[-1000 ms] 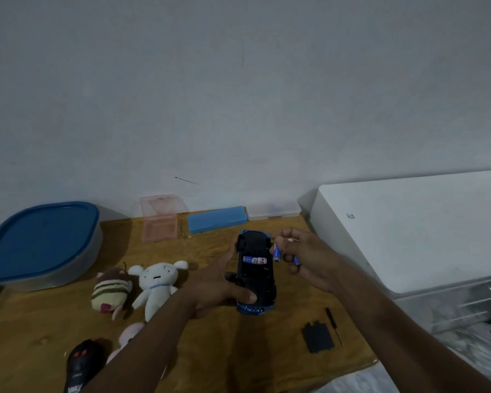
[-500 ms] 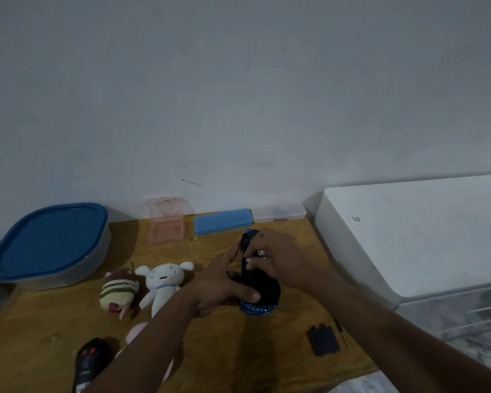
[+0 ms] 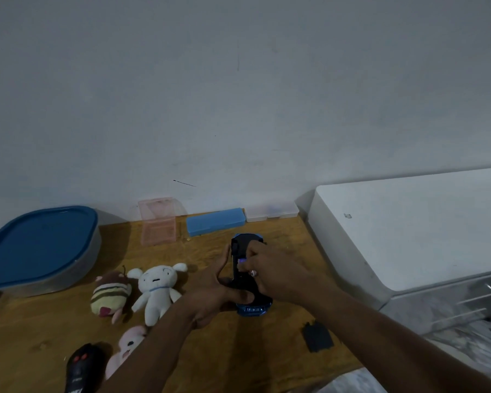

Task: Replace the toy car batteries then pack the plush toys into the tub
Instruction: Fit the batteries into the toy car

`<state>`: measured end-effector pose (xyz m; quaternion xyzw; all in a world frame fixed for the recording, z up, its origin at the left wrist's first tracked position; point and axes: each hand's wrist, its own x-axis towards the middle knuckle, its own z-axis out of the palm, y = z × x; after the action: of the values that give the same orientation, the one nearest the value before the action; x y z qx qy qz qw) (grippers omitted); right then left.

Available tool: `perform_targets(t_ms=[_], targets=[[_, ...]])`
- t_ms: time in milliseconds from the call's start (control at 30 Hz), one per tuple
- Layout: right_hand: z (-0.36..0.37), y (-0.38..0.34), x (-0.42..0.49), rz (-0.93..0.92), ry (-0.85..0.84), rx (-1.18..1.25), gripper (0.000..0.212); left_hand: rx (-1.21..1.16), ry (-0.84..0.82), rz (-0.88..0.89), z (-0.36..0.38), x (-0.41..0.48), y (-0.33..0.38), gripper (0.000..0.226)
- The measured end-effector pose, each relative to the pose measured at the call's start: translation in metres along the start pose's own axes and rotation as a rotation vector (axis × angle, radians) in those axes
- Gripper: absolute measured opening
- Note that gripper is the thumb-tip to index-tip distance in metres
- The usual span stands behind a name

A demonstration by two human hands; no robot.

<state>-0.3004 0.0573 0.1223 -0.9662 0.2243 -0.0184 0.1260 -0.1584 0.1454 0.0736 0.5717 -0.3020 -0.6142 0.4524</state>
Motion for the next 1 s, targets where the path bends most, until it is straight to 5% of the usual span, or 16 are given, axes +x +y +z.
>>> perform_targets(t_ms=[200, 400, 567, 800, 1000], targets=[[-0.011, 0.01, 0.002, 0.297, 0.089, 0.475, 0.031, -0.024, -0.006, 0.022, -0.004, -0.001, 0.008, 0.117], [-0.012, 0.022, 0.001, 0.48, 0.415, 0.818, 0.023, -0.044, 0.005, 0.043, -0.01, -0.001, 0.007, 0.118], [-0.003, 0.012, -0.005, 0.585, 0.527, 1.16, 0.016, -0.041, 0.029, 0.035, -0.007, 0.003, 0.002, 0.12], [0.02, 0.0, -0.001, 0.675, 0.616, 0.648, 0.026, -0.05, 0.068, 0.058, -0.003, 0.009, 0.0, 0.122], [0.032, -0.012, 0.002, 0.729, 0.571, 0.469, 0.027, -0.053, 0.104, 0.072, -0.004, 0.007, 0.0, 0.122]])
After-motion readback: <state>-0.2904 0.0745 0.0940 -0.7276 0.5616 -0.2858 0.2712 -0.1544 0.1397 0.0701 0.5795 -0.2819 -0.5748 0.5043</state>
